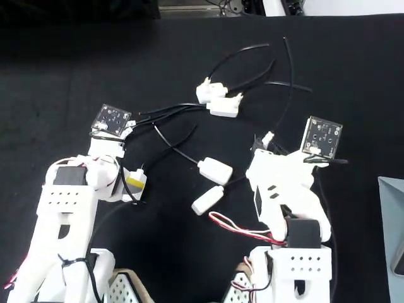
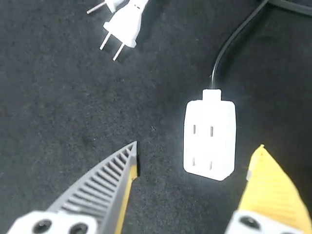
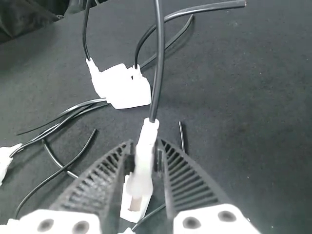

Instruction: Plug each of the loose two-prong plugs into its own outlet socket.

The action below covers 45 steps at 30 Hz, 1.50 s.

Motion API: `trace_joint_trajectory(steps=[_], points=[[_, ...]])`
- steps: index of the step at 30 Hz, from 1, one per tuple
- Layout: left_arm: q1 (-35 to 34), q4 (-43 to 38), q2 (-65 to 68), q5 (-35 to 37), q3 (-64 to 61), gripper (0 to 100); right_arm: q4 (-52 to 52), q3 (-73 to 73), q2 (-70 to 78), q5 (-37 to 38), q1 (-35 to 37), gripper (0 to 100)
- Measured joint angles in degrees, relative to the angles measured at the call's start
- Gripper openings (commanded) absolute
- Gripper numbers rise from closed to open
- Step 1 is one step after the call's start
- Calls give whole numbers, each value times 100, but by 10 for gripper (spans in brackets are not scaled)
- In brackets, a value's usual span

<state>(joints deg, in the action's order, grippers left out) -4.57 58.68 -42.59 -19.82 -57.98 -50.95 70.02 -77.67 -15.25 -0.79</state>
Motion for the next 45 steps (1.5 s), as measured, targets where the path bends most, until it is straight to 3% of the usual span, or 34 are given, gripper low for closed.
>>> trace_joint_trajectory(steps=[9,18,25,32,39,45], points=[[-738,-826,0,-18,-229,350,0,0,0,0,0,14],[62,-1389,0,-176,-1134,350,0,18,0,0,0,14],[141,-1442,-9,-176,-1345,350,0,18,0,0,0,14],[141,26,-545,62,-492,350,0,18,0,0,0,14],[141,1697,-2646,202,-26,287,0,18,0,0,0,15],[-396,1855,-5196,404,-580,155,0,18,0,0,0,15]])
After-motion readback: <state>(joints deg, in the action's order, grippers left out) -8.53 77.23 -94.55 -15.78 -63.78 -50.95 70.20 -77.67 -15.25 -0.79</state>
